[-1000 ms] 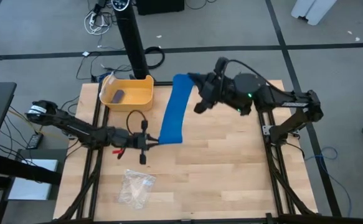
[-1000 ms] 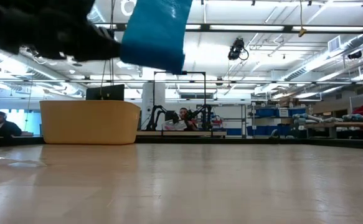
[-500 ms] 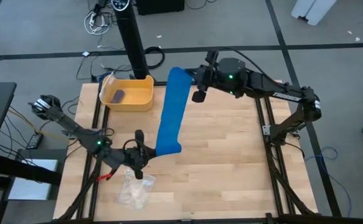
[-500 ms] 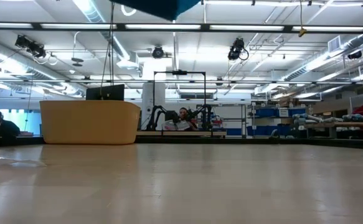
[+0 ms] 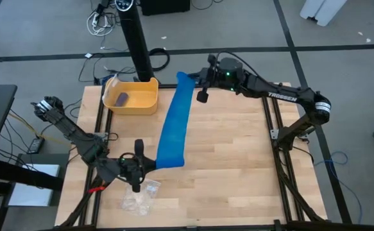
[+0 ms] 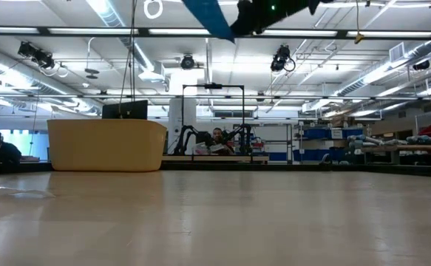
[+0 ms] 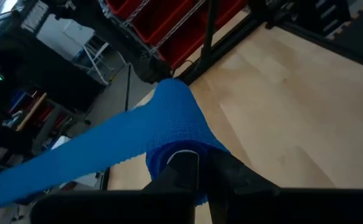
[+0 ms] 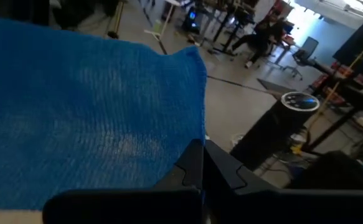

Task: Roll bandage
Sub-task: Roll the blue bandage

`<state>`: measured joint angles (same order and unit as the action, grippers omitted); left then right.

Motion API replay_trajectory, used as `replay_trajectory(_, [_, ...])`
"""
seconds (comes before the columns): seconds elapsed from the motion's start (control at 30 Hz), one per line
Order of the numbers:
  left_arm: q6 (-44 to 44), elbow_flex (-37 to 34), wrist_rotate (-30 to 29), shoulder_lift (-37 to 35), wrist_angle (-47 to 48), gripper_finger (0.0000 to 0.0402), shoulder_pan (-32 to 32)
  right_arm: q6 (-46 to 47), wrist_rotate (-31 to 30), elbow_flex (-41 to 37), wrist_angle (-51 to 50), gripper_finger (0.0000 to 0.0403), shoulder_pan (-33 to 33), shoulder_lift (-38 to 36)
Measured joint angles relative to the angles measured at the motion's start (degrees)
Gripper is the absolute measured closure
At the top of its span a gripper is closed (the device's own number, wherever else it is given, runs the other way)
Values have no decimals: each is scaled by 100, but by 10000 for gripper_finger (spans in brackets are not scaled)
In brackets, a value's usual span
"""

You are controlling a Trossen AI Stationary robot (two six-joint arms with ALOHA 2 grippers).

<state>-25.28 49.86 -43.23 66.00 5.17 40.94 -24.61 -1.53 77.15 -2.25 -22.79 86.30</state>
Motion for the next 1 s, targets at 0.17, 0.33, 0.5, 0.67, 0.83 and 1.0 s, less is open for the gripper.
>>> replay_trajectory(0.17, [2,64,1,2,-151,383,47,210,176,-647,677,397,-117,2])
replay_trajectory(0.33, [-9,64,3,4,-395,383,45,258,120,-901,938,360,-91,2])
replay_trajectory(0.5, [11,64,4,4,-507,383,45,412,91,-897,971,303,-68,0])
replay_trajectory(0.67, [9,69,49,4,-670,383,45,560,89,-897,953,247,-64,0])
replay_trajectory(0.83, [20,69,65,4,-722,383,45,565,90,-897,950,210,-68,0])
replay_trajectory(1.0, [24,69,67,4,-812,383,45,567,91,-895,826,193,-70,0])
